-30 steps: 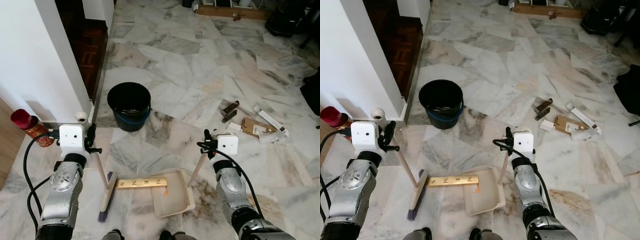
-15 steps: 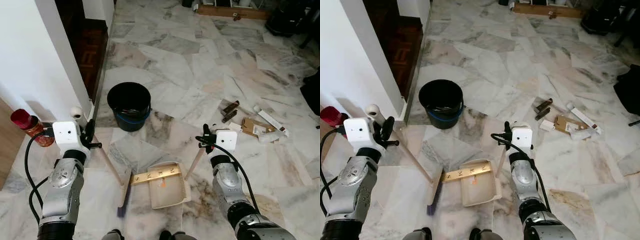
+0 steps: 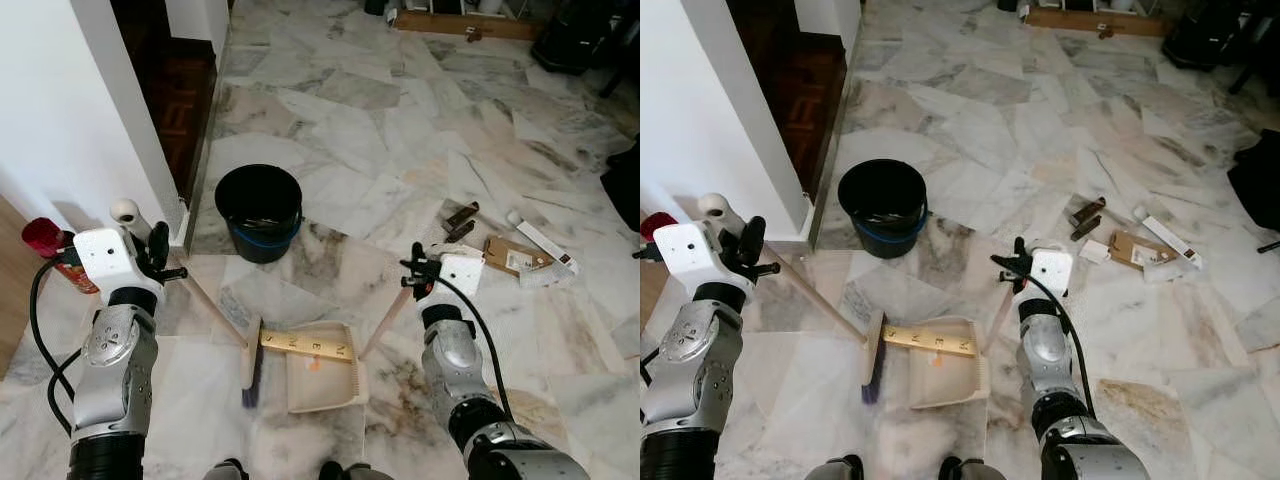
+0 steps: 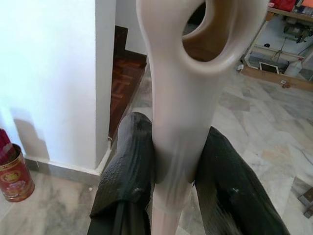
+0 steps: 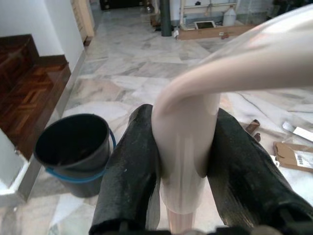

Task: Sweep floor

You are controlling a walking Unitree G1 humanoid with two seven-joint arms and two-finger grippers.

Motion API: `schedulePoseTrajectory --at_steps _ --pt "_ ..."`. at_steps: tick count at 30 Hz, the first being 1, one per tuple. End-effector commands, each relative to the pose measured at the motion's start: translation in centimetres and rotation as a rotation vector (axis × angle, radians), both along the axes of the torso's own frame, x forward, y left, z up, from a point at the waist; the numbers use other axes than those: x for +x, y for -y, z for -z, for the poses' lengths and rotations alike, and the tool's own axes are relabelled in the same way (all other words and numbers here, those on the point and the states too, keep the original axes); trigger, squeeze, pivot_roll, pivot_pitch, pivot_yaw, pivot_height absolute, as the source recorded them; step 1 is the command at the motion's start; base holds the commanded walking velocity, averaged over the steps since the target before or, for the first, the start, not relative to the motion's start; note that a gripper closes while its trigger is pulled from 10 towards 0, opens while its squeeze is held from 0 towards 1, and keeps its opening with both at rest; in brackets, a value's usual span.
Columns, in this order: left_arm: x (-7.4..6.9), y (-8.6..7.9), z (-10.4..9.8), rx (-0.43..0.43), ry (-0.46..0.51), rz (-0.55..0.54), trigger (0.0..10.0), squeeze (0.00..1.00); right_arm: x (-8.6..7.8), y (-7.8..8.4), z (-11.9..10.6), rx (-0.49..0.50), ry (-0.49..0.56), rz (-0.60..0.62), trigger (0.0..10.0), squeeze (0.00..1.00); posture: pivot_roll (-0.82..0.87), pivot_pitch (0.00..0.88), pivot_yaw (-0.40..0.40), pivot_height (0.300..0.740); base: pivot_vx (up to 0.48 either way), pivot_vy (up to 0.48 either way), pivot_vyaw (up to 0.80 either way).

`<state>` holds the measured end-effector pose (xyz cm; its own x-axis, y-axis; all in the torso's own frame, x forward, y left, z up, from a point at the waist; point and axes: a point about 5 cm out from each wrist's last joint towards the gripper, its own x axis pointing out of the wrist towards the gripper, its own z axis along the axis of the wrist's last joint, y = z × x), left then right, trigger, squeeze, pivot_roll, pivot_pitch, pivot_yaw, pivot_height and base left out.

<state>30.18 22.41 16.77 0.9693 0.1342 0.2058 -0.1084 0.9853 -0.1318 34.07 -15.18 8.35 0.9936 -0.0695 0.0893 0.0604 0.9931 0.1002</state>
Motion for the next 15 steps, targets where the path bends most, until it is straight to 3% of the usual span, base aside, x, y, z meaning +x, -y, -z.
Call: schedulePoseTrajectory --at_steps 1,10,15 --pt "0.1 0.5 -1.0 -0.046 0.043 0.033 10.0 0.00 0.7 -0.1 -1.7 0.038 0.072 0.008 10.0 0.00 0.20 0.168 -0.103 0.740 0.000 0.000 0.00" --pt "-0.1 0.0 -2.4 -0.015 0.077 0.030 10.0 0.00 1.3 1.2 -2.9 0.070 0.117 0.052 10.0 0.00 0.21 0.152 -0.102 0.740 0.000 0.000 0.00" --pt "-0.4 -0.2 -3.6 0.081 0.111 0.031 10.0 0.00 1.6 1.7 -3.8 0.092 0.153 0.076 10.0 0.00 0.21 0.142 -0.101 0.740 0.000 0.000 0.00"
